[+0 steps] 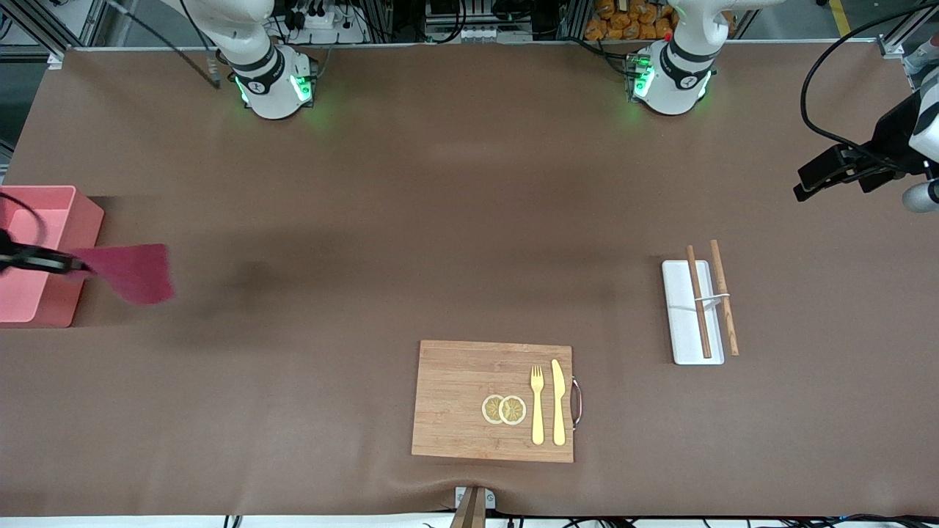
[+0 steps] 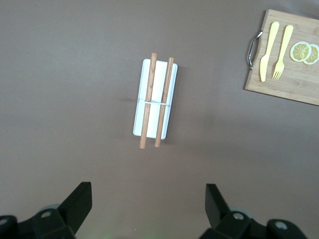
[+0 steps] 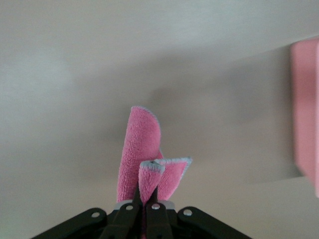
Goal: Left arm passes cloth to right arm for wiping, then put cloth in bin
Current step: 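Lower the cloth into the pink bin and open the right gripper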
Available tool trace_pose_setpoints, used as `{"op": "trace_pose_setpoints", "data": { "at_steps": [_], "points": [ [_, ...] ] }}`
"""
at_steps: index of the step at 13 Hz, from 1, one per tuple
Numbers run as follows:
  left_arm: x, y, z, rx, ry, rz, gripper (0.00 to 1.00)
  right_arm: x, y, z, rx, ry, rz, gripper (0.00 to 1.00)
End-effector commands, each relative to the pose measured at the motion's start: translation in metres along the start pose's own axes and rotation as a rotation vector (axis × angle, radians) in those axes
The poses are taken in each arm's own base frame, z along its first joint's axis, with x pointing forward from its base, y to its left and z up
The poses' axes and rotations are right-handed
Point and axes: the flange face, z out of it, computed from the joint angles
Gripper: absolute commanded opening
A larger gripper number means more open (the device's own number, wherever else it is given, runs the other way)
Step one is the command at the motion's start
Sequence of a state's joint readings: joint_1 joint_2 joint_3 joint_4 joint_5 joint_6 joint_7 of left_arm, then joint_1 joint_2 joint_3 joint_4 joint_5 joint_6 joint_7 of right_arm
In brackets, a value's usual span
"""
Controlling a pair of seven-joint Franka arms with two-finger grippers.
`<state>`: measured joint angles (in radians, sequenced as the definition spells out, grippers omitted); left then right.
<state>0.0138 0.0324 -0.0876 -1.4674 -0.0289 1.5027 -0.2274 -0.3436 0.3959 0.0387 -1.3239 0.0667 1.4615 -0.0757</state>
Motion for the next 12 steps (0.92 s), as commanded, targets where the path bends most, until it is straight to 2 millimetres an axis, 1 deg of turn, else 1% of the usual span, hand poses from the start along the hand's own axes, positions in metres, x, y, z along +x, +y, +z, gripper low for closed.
{"op": "trace_pose_setpoints", "data": {
  "at_steps": [1,2,4,6,7,8,9,10,11,12],
  "points": [
    [-0.004,0.000,-0.008,0.008,0.019,0.023,1.00,-0.006,0.072,-0.019,-0.072,0.015,-0.081,0.00],
    [-0.004,0.000,-0.008,0.007,0.020,0.023,1.00,-0.009,0.102,-0.020,-0.104,0.012,-0.097,0.00],
    [-0.003,0.000,-0.006,0.010,0.016,0.021,1.00,-0.012,0.162,-0.023,-0.224,0.040,-0.131,0.00],
    [-0.003,0.000,-0.006,0.010,0.016,0.023,1.00,-0.009,0.212,-0.009,-0.292,0.038,-0.114,0.00],
    [-0.003,0.000,-0.007,0.009,0.018,0.023,1.00,-0.004,0.229,0.000,-0.319,0.054,-0.105,0.00],
    [-0.003,-0.001,-0.007,0.008,0.017,0.021,1.00,0.002,0.240,0.010,-0.336,0.060,-0.103,0.00],
    [-0.003,-0.001,-0.007,0.008,0.016,0.021,1.00,0.005,0.255,0.020,-0.337,0.068,-0.096,0.00],
    [-0.004,-0.001,-0.007,0.008,0.016,0.021,1.00,0.004,0.268,0.026,-0.327,0.076,-0.099,0.17],
    [-0.004,-0.001,-0.008,0.008,0.017,0.021,1.00,0.007,0.265,0.028,-0.314,0.080,-0.111,0.89],
    [-0.005,-0.001,-0.010,0.008,0.019,0.021,1.00,0.007,0.261,0.028,-0.298,0.083,-0.114,1.00]
  ]
}}
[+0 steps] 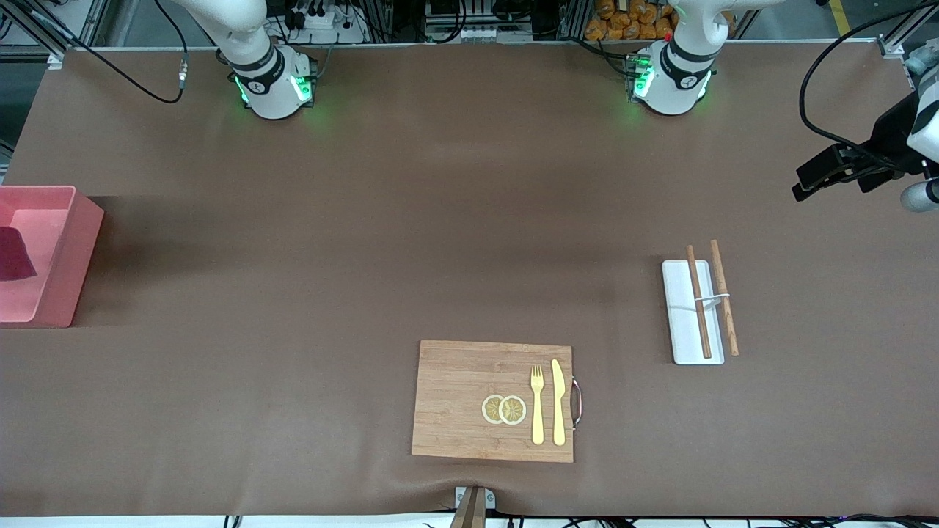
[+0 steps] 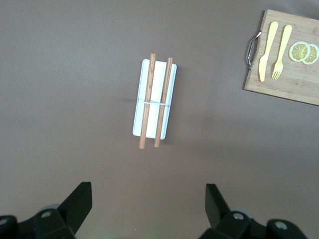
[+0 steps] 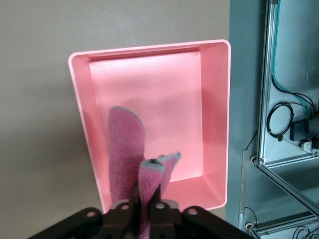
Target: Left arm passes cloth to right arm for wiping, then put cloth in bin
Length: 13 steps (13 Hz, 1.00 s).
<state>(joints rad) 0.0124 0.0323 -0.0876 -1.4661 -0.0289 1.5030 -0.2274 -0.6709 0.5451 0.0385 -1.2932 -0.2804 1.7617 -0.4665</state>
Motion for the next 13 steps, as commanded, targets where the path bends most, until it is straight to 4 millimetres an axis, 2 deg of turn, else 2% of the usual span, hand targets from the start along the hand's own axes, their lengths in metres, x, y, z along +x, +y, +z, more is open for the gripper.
{"op": "trace_pose_setpoints", "data": {
  "at_steps": [1,3,5,8,9,12,13],
  "points": [
    [-0.005,-0.003,-0.009,0.010,0.016,0.018,1.00,0.006,-0.010,-0.016,0.017,0.023,-0.032,1.00],
    [-0.005,-0.003,-0.009,0.010,0.016,0.018,1.00,0.022,-0.044,-0.031,0.010,0.031,-0.084,1.00],
    [-0.005,-0.003,-0.008,0.009,0.015,0.018,1.00,0.036,-0.087,-0.062,0.018,0.078,-0.135,1.00],
    [-0.005,-0.002,-0.009,0.009,0.016,0.020,1.00,0.036,-0.140,-0.101,0.137,0.116,-0.158,1.00],
    [-0.005,-0.002,-0.008,0.009,0.015,0.020,1.00,0.037,-0.159,-0.107,0.172,0.102,-0.138,1.00],
    [-0.005,-0.003,-0.009,0.009,0.016,0.018,1.00,0.040,-0.252,-0.148,0.173,0.080,-0.112,1.00],
    [-0.005,-0.004,-0.009,0.007,0.016,0.017,1.00,0.035,-0.275,-0.160,0.170,0.071,-0.108,1.00]
  ]
}}
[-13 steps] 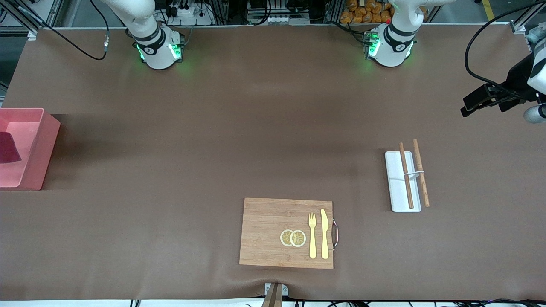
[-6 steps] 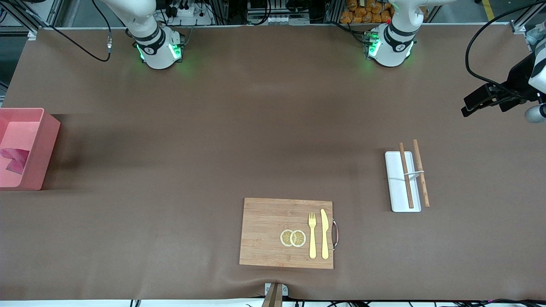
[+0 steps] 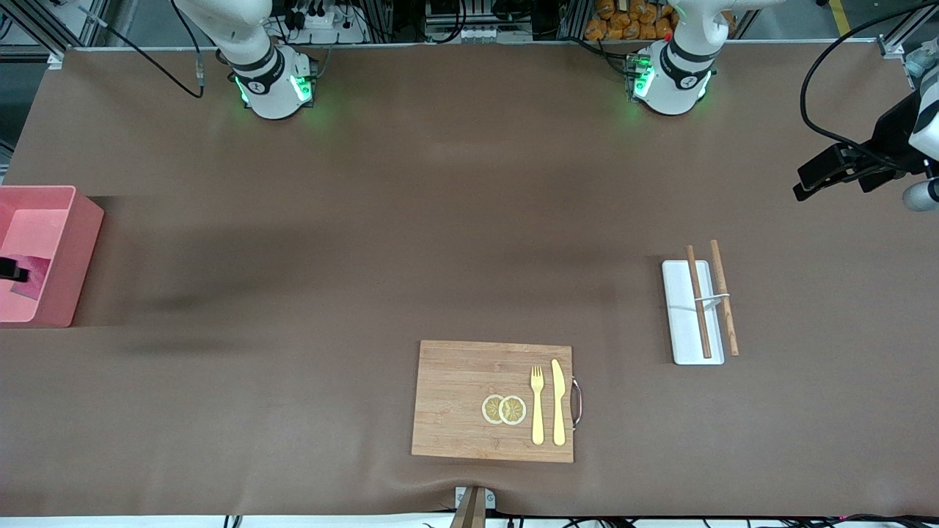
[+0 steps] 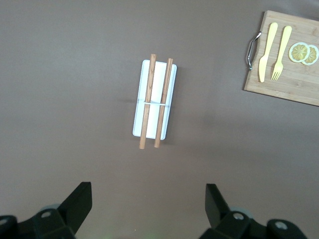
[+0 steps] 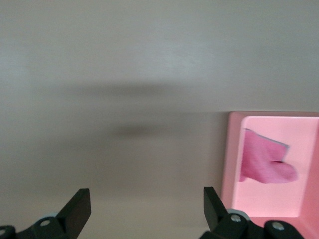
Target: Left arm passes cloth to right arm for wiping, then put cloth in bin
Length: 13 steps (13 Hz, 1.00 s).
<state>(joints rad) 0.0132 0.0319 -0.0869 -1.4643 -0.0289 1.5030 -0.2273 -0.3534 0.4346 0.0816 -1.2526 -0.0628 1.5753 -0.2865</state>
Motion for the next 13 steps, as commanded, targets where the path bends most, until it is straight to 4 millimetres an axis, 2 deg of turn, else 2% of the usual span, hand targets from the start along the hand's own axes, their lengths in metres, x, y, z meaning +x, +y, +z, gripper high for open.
{"op": "trace_pose_setpoints", "data": {
  "at_steps": [1,3,5,7,9,10,12,13],
  "points": [
    [-0.005,-0.003,-0.008,0.009,0.014,0.018,1.00,-0.005,-0.074,-0.031,-0.009,-0.009,0.015,1.00],
    [-0.004,-0.004,-0.008,0.011,0.014,0.017,1.00,-0.010,-0.127,-0.053,-0.018,0.004,0.036,1.00],
    [-0.004,-0.007,-0.008,0.023,0.017,0.010,1.00,-0.020,-0.165,-0.070,0.009,0.012,0.069,1.00],
    [-0.004,-0.007,-0.009,0.024,0.019,0.005,1.00,-0.038,-0.175,-0.087,0.074,0.036,0.066,1.00],
    [-0.004,-0.007,-0.009,0.024,0.017,0.005,1.00,-0.063,-0.176,-0.120,0.073,0.085,0.068,1.00],
    [-0.006,-0.006,-0.009,0.028,0.006,0.006,1.00,-0.078,-0.172,-0.129,0.066,0.090,0.077,1.00],
    [-0.009,-0.005,-0.006,0.055,-0.015,0.013,1.00,-0.114,-0.167,-0.134,0.054,0.087,0.092,1.00],
    [-0.010,-0.003,-0.006,0.056,-0.021,0.016,1.00,-0.124,-0.158,-0.135,0.053,0.086,0.109,1.00]
  ]
}}
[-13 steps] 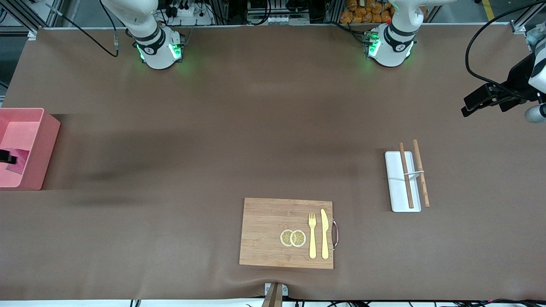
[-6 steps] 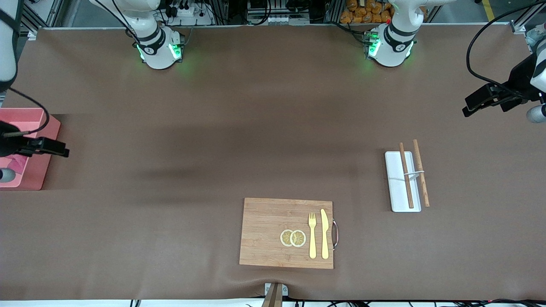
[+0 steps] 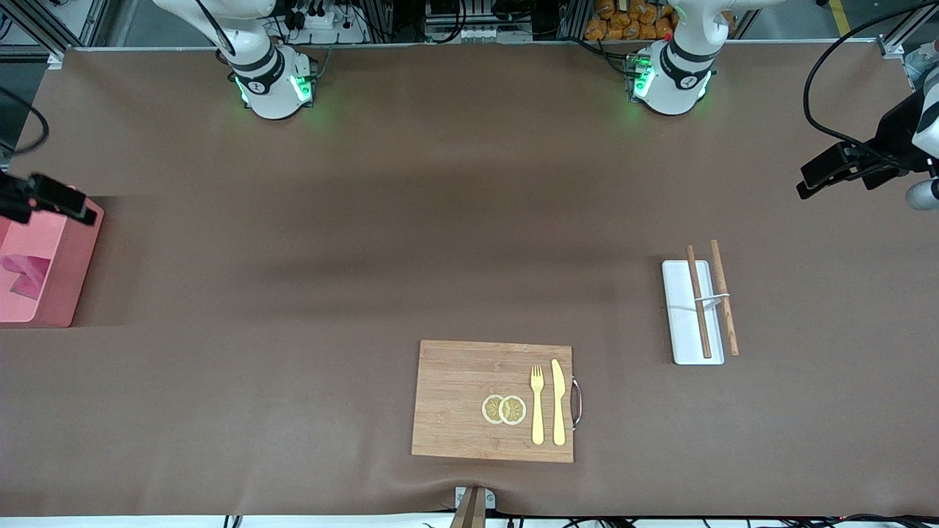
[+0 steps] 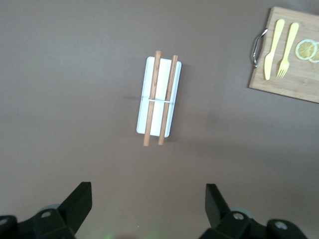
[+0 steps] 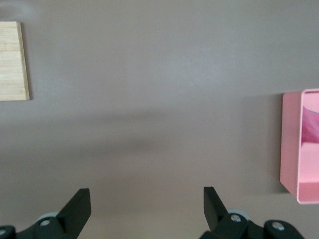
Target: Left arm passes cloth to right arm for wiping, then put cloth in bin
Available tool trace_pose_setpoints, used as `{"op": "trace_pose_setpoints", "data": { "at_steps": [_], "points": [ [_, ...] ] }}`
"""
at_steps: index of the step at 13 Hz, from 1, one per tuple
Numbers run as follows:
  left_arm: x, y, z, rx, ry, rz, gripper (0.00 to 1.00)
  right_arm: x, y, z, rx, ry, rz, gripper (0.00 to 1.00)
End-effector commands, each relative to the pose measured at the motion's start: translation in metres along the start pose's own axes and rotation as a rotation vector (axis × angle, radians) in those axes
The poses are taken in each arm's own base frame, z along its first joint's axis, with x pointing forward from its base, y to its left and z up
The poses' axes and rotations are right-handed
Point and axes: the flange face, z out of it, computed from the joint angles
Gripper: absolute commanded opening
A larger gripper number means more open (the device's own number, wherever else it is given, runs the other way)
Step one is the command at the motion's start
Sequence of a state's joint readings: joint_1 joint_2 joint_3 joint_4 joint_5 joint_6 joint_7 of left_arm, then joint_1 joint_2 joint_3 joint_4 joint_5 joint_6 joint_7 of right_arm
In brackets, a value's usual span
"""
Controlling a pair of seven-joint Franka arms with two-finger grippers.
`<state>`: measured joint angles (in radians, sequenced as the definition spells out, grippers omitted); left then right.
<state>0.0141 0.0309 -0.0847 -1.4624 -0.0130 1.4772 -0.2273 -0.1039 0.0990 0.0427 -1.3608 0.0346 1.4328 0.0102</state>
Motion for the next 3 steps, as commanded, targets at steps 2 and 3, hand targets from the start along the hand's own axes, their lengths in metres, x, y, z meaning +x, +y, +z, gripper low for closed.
{"op": "trace_pose_setpoints", "data": {
  "at_steps": [2,3],
  "points": [
    [-0.009,-0.001,-0.007,0.037,-0.007,0.016,1.00,-0.037,0.030,-0.002,0.007,-0.001,0.051,1.00],
    [-0.009,-0.001,-0.007,0.035,-0.009,0.017,1.00,-0.036,0.033,-0.002,-0.004,0.000,0.055,1.00]
  ]
}}
